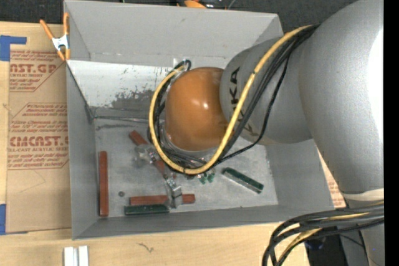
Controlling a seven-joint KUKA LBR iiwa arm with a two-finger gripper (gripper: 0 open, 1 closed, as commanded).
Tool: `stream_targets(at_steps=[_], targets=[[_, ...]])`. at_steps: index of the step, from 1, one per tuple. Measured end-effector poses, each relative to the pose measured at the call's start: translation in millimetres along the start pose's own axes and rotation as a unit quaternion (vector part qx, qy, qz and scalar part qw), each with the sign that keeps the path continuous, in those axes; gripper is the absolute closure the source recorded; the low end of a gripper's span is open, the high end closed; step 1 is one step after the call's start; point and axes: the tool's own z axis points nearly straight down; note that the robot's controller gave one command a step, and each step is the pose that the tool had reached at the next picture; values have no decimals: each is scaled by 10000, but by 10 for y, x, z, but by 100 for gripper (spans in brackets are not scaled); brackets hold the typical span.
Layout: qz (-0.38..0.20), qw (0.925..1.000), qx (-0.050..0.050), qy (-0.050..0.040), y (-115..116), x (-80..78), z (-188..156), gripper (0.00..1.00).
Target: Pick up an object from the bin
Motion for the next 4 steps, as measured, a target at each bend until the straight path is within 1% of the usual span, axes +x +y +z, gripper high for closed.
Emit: stream_targets(at_steps=[1, 2, 3, 4], targets=[[168, 9999, 16, -11, -766, -211, 561, 0], [1000, 9950, -8, -3, -504, -400, 544, 0], [998, 9950, -5, -3, -507, -399, 542, 100], [282, 9996, -8, -47, 200, -538, -925, 100]])
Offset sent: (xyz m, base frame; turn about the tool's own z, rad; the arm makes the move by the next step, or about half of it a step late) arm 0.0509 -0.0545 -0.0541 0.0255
